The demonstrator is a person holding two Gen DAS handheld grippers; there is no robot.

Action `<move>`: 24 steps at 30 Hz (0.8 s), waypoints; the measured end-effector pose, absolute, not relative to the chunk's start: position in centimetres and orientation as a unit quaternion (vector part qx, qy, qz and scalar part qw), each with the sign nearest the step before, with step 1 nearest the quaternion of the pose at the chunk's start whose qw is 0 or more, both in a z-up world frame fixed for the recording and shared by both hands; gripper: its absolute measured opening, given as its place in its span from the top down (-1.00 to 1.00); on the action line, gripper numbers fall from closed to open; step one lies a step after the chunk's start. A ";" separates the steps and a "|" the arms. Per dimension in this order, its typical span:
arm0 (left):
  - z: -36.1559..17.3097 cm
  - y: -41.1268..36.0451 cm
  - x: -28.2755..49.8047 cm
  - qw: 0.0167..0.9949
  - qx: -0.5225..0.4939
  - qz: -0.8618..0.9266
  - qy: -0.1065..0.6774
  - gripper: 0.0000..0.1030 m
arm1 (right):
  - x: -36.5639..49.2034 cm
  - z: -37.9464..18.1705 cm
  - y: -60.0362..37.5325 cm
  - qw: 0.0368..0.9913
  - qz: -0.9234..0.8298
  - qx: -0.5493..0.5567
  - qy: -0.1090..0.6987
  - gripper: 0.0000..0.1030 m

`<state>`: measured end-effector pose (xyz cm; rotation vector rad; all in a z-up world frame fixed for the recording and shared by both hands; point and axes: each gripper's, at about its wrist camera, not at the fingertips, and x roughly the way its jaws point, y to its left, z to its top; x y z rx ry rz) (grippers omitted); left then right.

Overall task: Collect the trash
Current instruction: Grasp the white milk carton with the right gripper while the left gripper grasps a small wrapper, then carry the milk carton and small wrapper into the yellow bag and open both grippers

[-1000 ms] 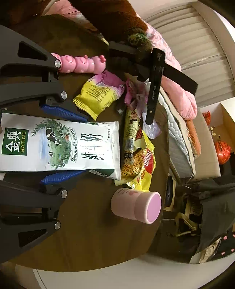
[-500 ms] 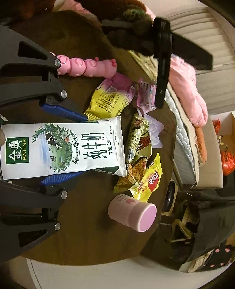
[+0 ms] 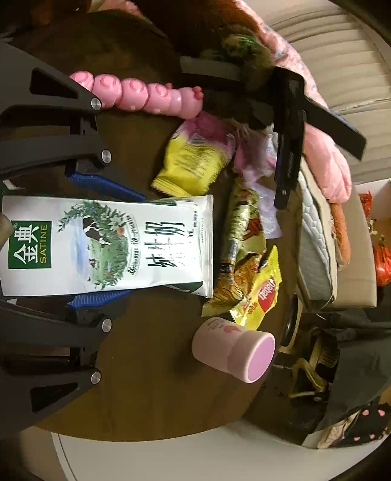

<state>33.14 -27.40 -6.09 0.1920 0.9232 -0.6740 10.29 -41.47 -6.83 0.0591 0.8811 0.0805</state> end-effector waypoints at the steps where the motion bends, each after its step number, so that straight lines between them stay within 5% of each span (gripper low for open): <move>1: -6.4 -27.5 33.4 0.829 0.081 -0.327 0.446 -0.07 | 10.3 -6.9 -41.4 0.903 0.039 0.027 0.427 0.01; 2: -6.3 -27.5 33.4 0.830 0.079 -0.332 0.441 0.09 | 10.3 -6.9 -41.4 0.902 0.040 0.027 0.429 0.01; 3: -6.3 -27.6 33.4 0.827 0.078 -0.341 0.441 0.50 | 10.3 -6.8 -41.5 0.901 0.040 0.030 0.431 0.01; 5: -6.6 -27.9 33.5 0.811 0.078 -0.357 0.456 0.86 | 10.4 -6.6 -41.5 0.901 0.038 0.026 0.431 0.01; 24: 2.3 -18.2 25.9 0.840 -0.005 -0.384 0.384 0.97 | 9.2 -1.4 -41.1 0.923 0.036 0.031 0.383 0.06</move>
